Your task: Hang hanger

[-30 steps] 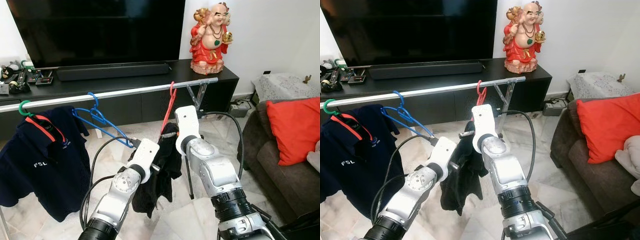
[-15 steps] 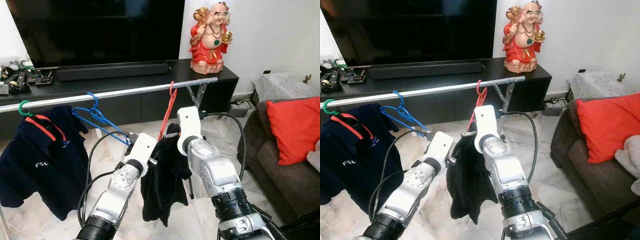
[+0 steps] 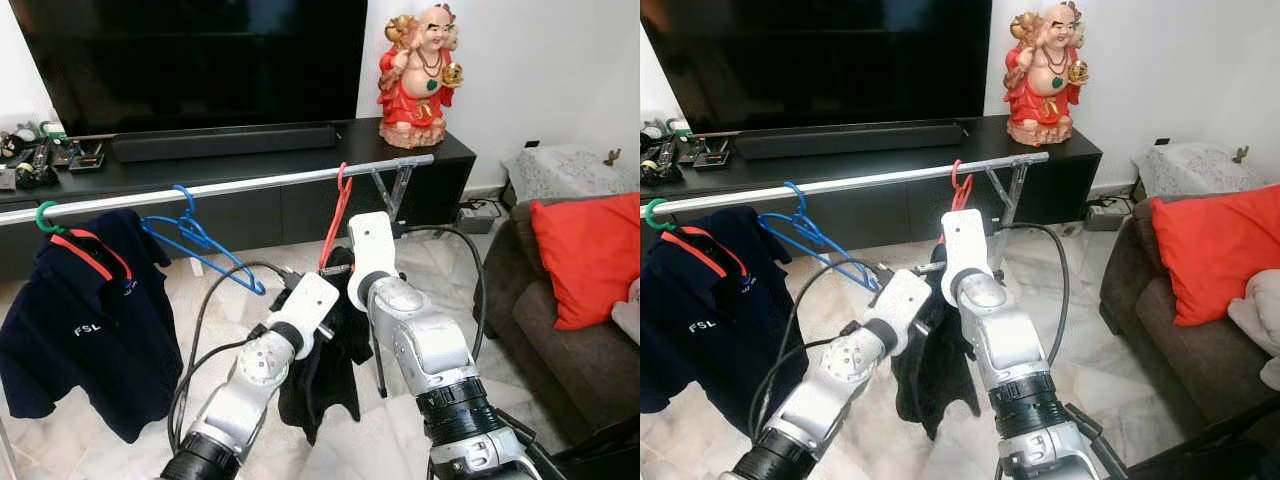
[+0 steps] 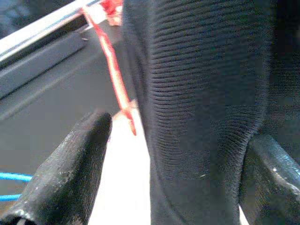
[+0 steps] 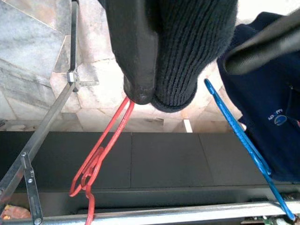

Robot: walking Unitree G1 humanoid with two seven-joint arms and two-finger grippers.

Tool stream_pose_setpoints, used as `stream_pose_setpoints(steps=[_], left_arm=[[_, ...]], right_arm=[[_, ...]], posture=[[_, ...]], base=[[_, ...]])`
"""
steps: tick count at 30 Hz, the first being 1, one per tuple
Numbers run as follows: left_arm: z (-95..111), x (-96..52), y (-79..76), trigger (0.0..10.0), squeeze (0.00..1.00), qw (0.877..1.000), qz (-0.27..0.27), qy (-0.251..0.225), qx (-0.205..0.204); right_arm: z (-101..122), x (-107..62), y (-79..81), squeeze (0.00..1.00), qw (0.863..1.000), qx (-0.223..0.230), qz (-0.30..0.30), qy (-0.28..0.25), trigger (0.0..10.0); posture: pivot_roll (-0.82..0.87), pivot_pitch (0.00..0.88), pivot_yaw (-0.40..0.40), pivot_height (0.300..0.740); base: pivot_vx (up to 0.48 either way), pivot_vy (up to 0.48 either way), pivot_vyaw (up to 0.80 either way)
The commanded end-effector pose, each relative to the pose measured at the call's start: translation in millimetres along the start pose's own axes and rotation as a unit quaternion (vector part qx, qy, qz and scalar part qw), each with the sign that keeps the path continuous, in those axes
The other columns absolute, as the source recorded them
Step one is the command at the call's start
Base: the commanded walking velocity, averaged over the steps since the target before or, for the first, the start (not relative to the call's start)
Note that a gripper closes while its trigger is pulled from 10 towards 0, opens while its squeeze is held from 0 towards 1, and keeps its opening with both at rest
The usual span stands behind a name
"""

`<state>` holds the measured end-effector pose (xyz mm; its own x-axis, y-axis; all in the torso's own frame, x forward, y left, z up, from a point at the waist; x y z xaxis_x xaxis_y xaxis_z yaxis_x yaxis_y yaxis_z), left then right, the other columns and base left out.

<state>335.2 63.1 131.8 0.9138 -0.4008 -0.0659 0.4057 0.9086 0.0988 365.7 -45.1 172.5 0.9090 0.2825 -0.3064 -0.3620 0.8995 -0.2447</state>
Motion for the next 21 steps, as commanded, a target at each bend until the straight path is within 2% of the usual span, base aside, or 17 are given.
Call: stream_pose_setpoints(steps=[1, 6, 12, 13, 14, 15, 16, 18, 21], left_arm=[[-2, 1.5, 5.4, 10.0, 0.00, 1.000, 0.015, 0.013, 0.018], [-12, -0.4, 19.7, 10.0, 0.00, 0.997, 0.054, 0.041, 0.043], [-12, -0.4, 13.3, 10.0, 0.00, 0.998, 0.029, 0.042, 0.038], [-13, -0.5, 11.6, 7.7, 0.00, 0.998, 0.024, 0.043, 0.038], [-13, -0.5, 11.1, 7.7, 0.00, 0.998, 0.022, 0.043, 0.039], [-13, -0.5, 10.5, 3.2, 0.00, 0.998, 0.021, 0.044, 0.039], [-14, -0.3, 9.9, 0.6, 0.00, 0.998, 0.023, 0.043, 0.033], [-13, 0.1, 8.1, 1.5, 0.00, 0.999, 0.020, 0.036, 0.026], [-11, 0.5, 6.6, 2.0, 0.00, 0.999, 0.015, 0.029, 0.027]], right_arm=[[8, -3.4, -2.8, 0.00, 1.000, 0.010, -0.007, -0.016, 10.0], [9, -4.3, -2.9, 0.00, 1.000, 0.015, -0.009, -0.015, 10.0], [8, -4.6, -1.1, 0.00, 1.000, 0.016, -0.008, -0.013, 10.0], [8, -4.7, -0.6, 0.00, 1.000, 0.016, -0.007, -0.013, 10.0], [8, -4.8, -0.4, 0.00, 1.000, 0.017, -0.006, -0.013, 10.0], [8, -4.8, 0.0, 0.00, 1.000, 0.017, -0.005, -0.013, 10.0], [9, -5.1, 1.1, 0.00, 1.000, 0.016, -0.002, -0.013, 10.0], [9, -6.0, 3.0, 0.00, 1.000, 0.016, 0.002, -0.013, 10.0], [8, -6.4, 4.2, 0.00, 1.000, 0.017, 0.004, -0.013, 10.0]], posture=[[0.08, 0.031, -0.006, 0.740], [0.08, 0.030, -0.006, 0.740], [0.08, 0.028, -0.006, 0.740], [0.08, 0.028, -0.006, 0.740], [0.08, 0.028, -0.006, 0.740], [0.08, 0.028, -0.006, 0.740], [0.08, 0.028, -0.006, 0.740], [0.08, 0.026, -0.007, 0.740], [0.08, 0.026, -0.007, 0.740]], base=[[0.000, 0.000, 0.00], [0.000, 0.000, 0.00], [0.000, 0.000, 0.00], [0.000, 0.000, 0.00], [0.000, 0.000, 0.00], [0.000, 0.000, 0.00], [0.000, 0.000, 0.00], [0.000, 0.000, 0.00], [0.000, 0.000, 0.00]])
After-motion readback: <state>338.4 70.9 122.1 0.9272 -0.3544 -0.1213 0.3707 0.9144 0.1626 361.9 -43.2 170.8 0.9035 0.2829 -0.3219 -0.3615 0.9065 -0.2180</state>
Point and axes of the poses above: a point about 5 cm out from each wrist's last joint towards the gripper, its own x axis pointing out of the wrist towards the gripper, its own z axis along the axis of the wrist's last joint, y = z × x, the point moved 1 cm from there along x, pointing out of the wrist towards the gripper, and after that the axes turned 15 degrees about -x, right-handed, at the moved point
